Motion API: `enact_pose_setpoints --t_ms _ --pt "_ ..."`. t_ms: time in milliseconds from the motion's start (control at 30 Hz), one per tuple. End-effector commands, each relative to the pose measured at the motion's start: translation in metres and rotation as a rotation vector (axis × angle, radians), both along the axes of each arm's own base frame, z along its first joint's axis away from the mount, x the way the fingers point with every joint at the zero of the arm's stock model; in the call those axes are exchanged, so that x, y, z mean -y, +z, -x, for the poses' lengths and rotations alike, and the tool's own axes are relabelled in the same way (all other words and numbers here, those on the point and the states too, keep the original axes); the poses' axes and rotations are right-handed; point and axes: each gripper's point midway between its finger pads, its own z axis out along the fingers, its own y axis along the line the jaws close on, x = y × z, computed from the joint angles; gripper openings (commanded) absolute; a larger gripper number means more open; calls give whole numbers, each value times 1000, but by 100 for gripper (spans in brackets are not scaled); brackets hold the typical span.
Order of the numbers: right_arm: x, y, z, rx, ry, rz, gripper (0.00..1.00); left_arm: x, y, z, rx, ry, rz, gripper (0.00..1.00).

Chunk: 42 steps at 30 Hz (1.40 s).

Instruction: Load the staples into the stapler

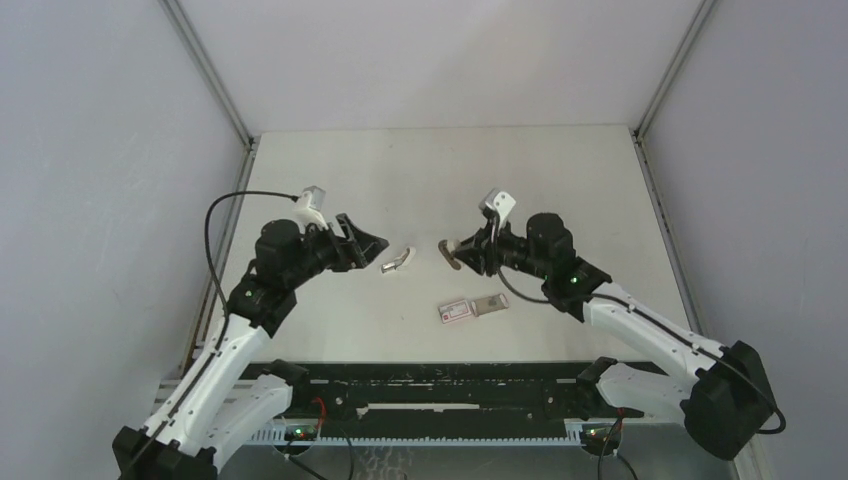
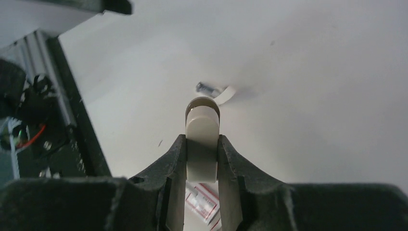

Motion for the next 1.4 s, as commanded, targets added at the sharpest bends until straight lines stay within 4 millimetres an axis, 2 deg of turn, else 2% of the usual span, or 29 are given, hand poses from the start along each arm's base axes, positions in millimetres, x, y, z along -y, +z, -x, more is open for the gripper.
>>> enact_pose_setpoints --t_ms 0,133,233,367,600,800,967,1367 --pt "-19 23 32 207 181 -76 0 48 36 16 25 -155 222 81" --pt "-28 18 50 263 241 -65 0 72 28 29 -32 -230 270 79" --pt "-36 17 58 313 263 -64 0 83 10 34 -87 -256 255 71" --pt "-46 15 64 331 290 -61 0 90 -10 36 -147 -267 256 60" --pt "-51 15 64 358 296 -59 0 93 -27 42 -191 -273 243 43" --pt "-54 14 66 373 308 -50 0 94 -33 44 -211 -277 240 42" --pt "-54 10 64 373 308 -36 0 97 -31 46 -207 -290 240 48" --pt "-52 9 57 392 275 -19 0 99 -44 54 -249 -310 231 31"
